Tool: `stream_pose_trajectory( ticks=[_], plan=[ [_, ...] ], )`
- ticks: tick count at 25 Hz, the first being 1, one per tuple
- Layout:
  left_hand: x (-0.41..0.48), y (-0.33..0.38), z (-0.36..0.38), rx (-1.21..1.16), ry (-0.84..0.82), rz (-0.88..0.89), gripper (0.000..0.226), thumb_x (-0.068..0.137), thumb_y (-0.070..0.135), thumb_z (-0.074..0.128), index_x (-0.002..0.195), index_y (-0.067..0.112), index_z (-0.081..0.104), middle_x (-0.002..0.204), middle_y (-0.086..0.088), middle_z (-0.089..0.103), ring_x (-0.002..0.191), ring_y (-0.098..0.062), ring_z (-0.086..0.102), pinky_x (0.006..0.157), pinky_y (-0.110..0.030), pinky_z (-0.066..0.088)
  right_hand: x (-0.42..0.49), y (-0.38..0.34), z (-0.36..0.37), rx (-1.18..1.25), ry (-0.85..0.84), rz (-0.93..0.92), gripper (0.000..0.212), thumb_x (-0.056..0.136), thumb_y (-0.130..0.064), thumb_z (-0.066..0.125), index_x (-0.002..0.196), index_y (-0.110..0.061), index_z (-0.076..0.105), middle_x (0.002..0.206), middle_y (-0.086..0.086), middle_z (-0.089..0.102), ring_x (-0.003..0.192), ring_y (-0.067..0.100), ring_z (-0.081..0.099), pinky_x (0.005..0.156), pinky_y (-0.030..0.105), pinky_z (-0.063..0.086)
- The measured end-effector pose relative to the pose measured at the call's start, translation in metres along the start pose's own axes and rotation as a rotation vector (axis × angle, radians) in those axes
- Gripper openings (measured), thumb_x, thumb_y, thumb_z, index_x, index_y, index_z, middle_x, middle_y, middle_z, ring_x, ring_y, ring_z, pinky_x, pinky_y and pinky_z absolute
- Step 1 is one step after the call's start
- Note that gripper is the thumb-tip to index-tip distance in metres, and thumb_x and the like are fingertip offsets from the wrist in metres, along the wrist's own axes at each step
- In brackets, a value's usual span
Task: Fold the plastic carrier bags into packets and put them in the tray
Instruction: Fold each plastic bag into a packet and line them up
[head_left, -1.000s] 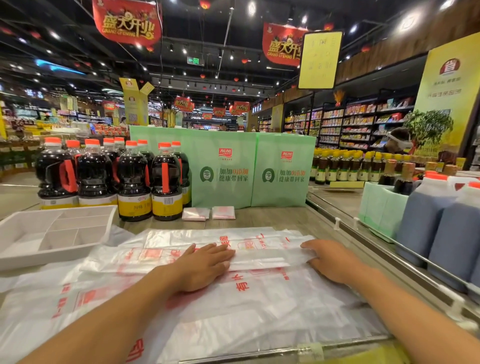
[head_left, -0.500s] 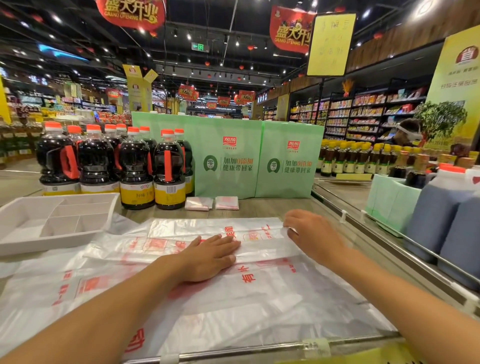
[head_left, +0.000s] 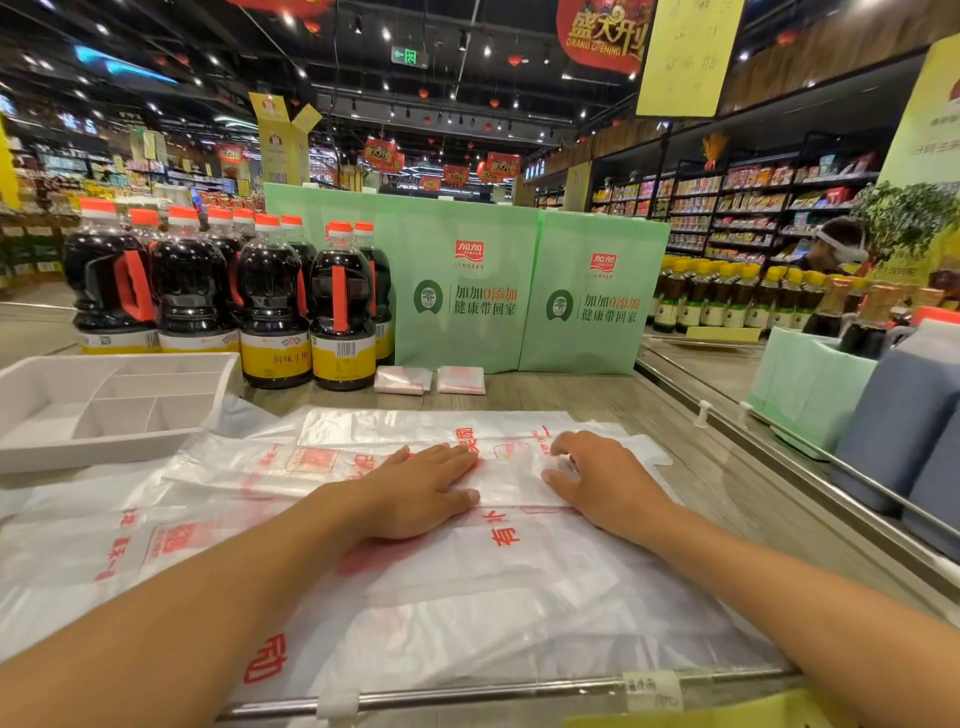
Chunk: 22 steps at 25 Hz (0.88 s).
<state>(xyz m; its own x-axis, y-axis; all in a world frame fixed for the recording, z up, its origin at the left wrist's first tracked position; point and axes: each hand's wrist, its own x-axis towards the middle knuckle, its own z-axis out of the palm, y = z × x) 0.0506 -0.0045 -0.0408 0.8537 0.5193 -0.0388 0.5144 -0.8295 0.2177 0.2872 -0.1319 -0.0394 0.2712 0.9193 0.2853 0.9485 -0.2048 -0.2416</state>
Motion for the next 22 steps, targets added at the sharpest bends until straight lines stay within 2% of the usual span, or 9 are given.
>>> stream_pose_trajectory(
  ticks=[2,4,8,13,15,17,19,22],
  plan=[
    [-0.001,0.001,-0.001,0.012,0.005,0.002,0.065,0.106,0.056,0.030,0.163,0.034,0.006,0.170,0.012,0.004,0.156,-0.005,-0.001,0.127,-0.041,-0.004,0.000,0.000,0.002,0.013,-0.004,-0.019,0.027,0.098,-0.044,0.060,0.110,-0.021,0.068,0.112,-0.004,0.067,0.105,0.020,0.062,0.091,0.036,0.049],
    [-0.002,0.006,-0.003,0.045,0.020,0.044,0.063,0.108,0.051,0.030,0.163,0.035,0.004,0.170,0.015,0.000,0.155,-0.004,-0.003,0.127,-0.042,-0.004,-0.001,-0.002,0.003,0.036,-0.014,-0.024,0.029,0.098,-0.043,0.059,0.108,-0.017,0.069,0.110,-0.001,0.068,0.104,0.020,0.062,0.092,0.038,0.049],
    [0.002,0.028,-0.002,0.028,-0.019,0.146,0.056,0.110,0.048,0.024,0.161,0.044,0.000,0.167,0.023,-0.007,0.154,-0.002,-0.008,0.126,-0.043,-0.007,-0.004,-0.004,0.005,0.018,-0.025,-0.047,0.033,0.099,-0.045,0.058,0.115,-0.017,0.066,0.118,0.002,0.065,0.112,0.022,0.058,0.098,0.040,0.046],
    [0.005,0.036,0.006,0.096,-0.087,0.111,0.052,0.109,0.052,0.017,0.159,0.049,0.004,0.165,0.030,-0.005,0.155,-0.005,-0.009,0.122,-0.055,-0.015,-0.008,-0.001,-0.001,0.048,-0.073,-0.028,0.041,0.102,-0.046,0.053,0.134,-0.021,0.058,0.137,-0.001,0.056,0.126,0.018,0.051,0.106,0.035,0.041],
    [0.004,0.035,0.006,0.091,-0.102,0.093,0.051,0.108,0.053,0.016,0.158,0.052,0.003,0.163,0.033,-0.007,0.155,-0.007,-0.012,0.119,-0.059,-0.019,-0.014,0.006,-0.008,0.033,-0.177,-0.031,0.048,0.107,-0.044,0.043,0.148,-0.019,0.046,0.153,0.000,0.045,0.140,0.018,0.040,0.115,0.034,0.032],
    [0.004,0.034,0.005,0.088,-0.119,0.089,0.051,0.108,0.056,0.015,0.157,0.055,0.000,0.162,0.035,-0.010,0.155,-0.008,-0.014,0.118,-0.061,-0.019,-0.020,0.016,-0.014,-0.032,-0.327,-0.035,0.057,0.110,-0.043,0.030,0.161,-0.019,0.024,0.169,0.000,0.018,0.155,0.017,0.014,0.125,0.035,0.012],
    [0.005,0.031,0.005,0.090,-0.139,0.091,0.051,0.107,0.058,0.013,0.155,0.057,-0.003,0.161,0.036,-0.012,0.154,-0.008,-0.016,0.119,-0.061,-0.017,-0.023,0.025,-0.019,-0.116,-0.433,-0.004,0.060,0.110,-0.049,0.020,0.164,-0.027,0.004,0.171,-0.006,-0.006,0.157,0.016,-0.007,0.127,0.041,-0.002],
    [0.006,0.030,0.005,0.096,-0.153,0.094,0.051,0.106,0.060,0.012,0.154,0.058,-0.005,0.161,0.037,-0.014,0.154,-0.008,-0.017,0.119,-0.061,-0.017,-0.022,0.031,-0.021,-0.179,-0.499,0.048,0.062,0.108,-0.055,0.014,0.163,-0.033,-0.005,0.169,-0.010,-0.015,0.157,0.020,-0.012,0.126,0.045,-0.006]
  ],
)
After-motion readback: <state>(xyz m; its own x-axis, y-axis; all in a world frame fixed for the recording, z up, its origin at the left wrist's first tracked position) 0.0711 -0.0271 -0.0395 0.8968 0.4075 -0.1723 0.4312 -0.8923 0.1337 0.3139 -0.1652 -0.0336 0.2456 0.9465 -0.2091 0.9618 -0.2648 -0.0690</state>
